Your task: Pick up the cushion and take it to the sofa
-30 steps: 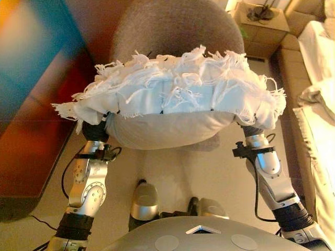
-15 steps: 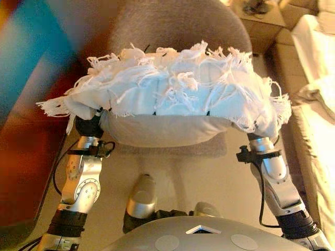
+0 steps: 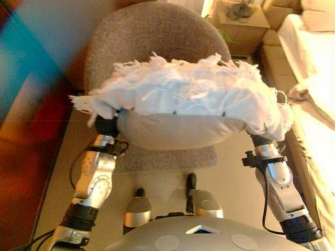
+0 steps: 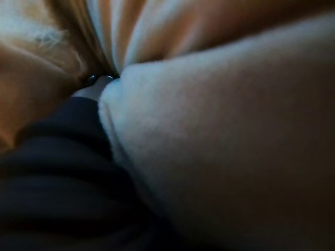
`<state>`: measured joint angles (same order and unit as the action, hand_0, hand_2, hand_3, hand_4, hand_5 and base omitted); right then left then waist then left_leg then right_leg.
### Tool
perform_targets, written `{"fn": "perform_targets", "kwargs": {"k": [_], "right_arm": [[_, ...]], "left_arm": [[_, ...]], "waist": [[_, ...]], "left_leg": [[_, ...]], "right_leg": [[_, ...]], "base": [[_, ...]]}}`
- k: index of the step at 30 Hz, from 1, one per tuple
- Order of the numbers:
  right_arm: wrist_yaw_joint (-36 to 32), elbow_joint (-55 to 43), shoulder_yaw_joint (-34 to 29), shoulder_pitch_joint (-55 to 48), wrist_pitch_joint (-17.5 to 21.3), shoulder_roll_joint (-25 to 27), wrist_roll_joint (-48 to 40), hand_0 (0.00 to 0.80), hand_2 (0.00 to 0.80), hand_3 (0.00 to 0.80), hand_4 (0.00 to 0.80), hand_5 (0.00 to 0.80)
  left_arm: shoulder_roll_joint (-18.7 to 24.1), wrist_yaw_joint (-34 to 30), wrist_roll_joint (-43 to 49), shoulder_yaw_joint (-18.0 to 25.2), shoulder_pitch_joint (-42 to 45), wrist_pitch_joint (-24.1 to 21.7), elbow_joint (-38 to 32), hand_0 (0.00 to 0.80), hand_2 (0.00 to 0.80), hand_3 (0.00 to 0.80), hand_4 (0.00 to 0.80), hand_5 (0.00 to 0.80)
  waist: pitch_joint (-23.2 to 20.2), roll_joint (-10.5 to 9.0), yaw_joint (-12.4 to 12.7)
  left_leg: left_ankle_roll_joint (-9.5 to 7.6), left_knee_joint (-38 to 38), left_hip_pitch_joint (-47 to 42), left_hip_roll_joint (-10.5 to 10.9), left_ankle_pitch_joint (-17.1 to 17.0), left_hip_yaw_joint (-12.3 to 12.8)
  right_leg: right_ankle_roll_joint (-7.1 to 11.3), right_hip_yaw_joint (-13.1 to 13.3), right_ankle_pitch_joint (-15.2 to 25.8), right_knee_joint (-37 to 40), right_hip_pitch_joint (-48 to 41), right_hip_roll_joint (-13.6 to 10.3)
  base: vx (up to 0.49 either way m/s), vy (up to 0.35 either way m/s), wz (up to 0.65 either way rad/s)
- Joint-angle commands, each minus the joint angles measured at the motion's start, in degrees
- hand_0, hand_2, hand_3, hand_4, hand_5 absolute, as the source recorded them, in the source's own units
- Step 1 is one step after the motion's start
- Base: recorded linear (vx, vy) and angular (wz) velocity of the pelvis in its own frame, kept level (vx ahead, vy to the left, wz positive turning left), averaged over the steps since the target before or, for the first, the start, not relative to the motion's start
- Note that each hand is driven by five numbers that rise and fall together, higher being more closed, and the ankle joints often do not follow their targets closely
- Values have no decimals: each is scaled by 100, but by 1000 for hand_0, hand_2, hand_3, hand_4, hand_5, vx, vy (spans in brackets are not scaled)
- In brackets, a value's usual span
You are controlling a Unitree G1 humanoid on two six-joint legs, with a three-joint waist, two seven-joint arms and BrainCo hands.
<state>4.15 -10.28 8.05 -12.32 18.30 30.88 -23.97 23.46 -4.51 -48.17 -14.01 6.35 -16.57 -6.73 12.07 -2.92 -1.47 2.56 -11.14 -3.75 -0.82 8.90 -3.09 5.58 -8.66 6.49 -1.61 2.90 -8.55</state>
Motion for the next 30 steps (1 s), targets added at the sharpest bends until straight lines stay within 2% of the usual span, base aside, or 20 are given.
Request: {"fn": "perform_targets", "kwargs": {"k": [1,2,4,6,7,8,9,10,12,14,15,16,17,19,21,23,26,28,30], "right_arm": [[-193,-649,396,450,422,-180,169,800,800,800,800,800],[-103,-603,408,479,323,-189,194,800,800,800,800,800],[-92,-496,421,564,239,-189,165,800,800,800,800,800],[-193,-432,434,645,40,-116,155,800,800,800,800,800],[-271,-439,447,695,-15,-38,145,800,800,800,800,800],[-370,-449,431,689,-43,57,170,800,800,800,800,800],[-445,-374,344,667,-37,118,198,800,800,800,800,800],[-463,-307,295,682,-56,196,157,800,800,800,800,800],[-371,-217,383,835,-44,316,83,800,800,800,800,800],[-79,-165,661,1151,81,316,214,800,800,800,800,800],[110,-76,777,1292,194,298,318,800,800,800,800,800],[175,-9,835,1380,229,278,363,800,800,800,800,800],[324,72,916,1527,227,246,401,800,800,800,800,800],[484,162,1012,1741,67,160,345,800,800,800,800,800],[535,137,1064,1772,-155,60,330,800,800,800,800,800],[508,152,1105,1712,-200,-30,330,800,800,800,800,800],[483,292,1136,1561,-175,-227,452,800,800,800,800,800],[538,335,1070,1371,-169,-388,370,800,800,800,800,800],[696,435,1089,1277,-33,-590,455,800,800,800,800,800]], "left_arm": [[132,-503,-109,-35,-382,-262,-649,800,800,800,800,800],[101,-552,-159,-73,-419,-227,-601,800,800,800,800,800],[59,-591,-220,-107,-419,-263,-521,800,800,800,800,800],[-11,-430,-351,-200,-435,-317,-392,800,800,800,800,800],[-35,-358,-382,-202,-457,-306,-403,800,800,800,800,800],[-48,-238,-315,-232,-484,-328,-455,800,800,800,800,800],[-95,-139,-249,-302,-507,-331,-458,800,800,800,800,800],[-143,1,-231,-364,-539,-304,-440,800,800,800,800,800],[-197,272,-52,-463,-637,-361,-342,800,800,800,800,800],[-149,386,86,-560,-779,-533,-183,800,800,800,800,800],[-129,339,103,-561,-850,-560,-82,800,800,800,800,800],[-138,321,151,-549,-881,-572,-25,800,800,800,800,800],[-156,263,192,-498,-915,-505,-1,800,800,800,800,800],[-231,266,306,-386,-958,-281,-33,800,800,800,800,800],[-295,266,307,-261,-951,-104,-35,800,800,800,800,800],[-316,241,329,-189,-957,-49,2,800,800,800,800,800],[-266,109,328,-108,-944,46,155,800,800,800,800,800],[-158,-61,411,-84,-913,260,247,800,800,800,800,800],[40,-243,536,-149,-962,395,313,800,800,800,800,800]], "waist": [[-315,-341,11],[-320,-340,-7],[-333,-297,-9],[-416,-166,-111],[-431,-117,-149],[-419,-88,-190],[-367,-148,-152],[-292,-153,-84],[-200,-270,61],[-119,-246,260],[-61,-230,402],[-24,-229,492],[20,-197,644],[61,-164,841],[46,-126,909],[24,-106,930],[-56,-49,919],[-93,-104,949],[-66,-184,1016]], "left_leg": [[-732,-201,-295,676,691,-51],[-748,-410,-325,717,858,-94],[-739,-627,-425,675,1053,-21],[-551,-1194,-625,513,780,132],[-433,-1624,-622,457,552,297],[-292,-2192,-433,401,250,447],[-126,-2739,79,336,-12,595],[-46,-2865,405,229,-46,617],[-41,-2249,659,195,-175,532],[55,-790,790,-97,-669,445],[164,-192,877,-204,-977,267],[203,63,908,-235,-1092,114],[296,509,986,-317,-1315,-150],[420,954,1067,-453,-1567,-392],[480,1093,1088,-566,-1645,-457],[487,1026,1168,-628,-1616,-441],[434,1077,1112,-705,-1543,-227],[337,917,1141,-630,-1429,-188],[145,492,1341,-484,-1222,-255]], "right_leg": [[522,295,890,661,725,-420],[480,320,904,583,715,-450],[421,185,786,306,717,-461],[278,75,585,-93,760,-328],[209,-12,473,-205,728,-291],[125,-3,344,-264,622,-252],[30,-45,283,-184,354,-274],[-1,-106,241,-99,113,-249],[21,-149,163,103,-176,-294],[70,-141,34,266,-273,-116],[80,-119,-21,350,-317,-28],[85,-89,-44,404,-351,7],[82,-47,-100,478,-428,88],[60,-50,-229,557,-638,150],[50,-59,-382,526,-823,123],[64,-47,-522,435,-899,63],[200,-144,-717,193,-924,-137],[367,-182,-844,-55,-1038,-298],[430,-270,-1014,-544,-970,-422]], "base": [[407,-127,30],[376,-139,17],[311,-135,11],[310,-111,7],[297,-91,-3],[280,-103,-1],[268,-94,11],[173,-53,42],[131,6,36],[62,19,-9],[85,11,-4],[135,24,-4],[189,54,-11],[277,117,-29],[343,204,-9],[302,260,19],[340,287,24],[366,165,4],[286,54,9]]}}
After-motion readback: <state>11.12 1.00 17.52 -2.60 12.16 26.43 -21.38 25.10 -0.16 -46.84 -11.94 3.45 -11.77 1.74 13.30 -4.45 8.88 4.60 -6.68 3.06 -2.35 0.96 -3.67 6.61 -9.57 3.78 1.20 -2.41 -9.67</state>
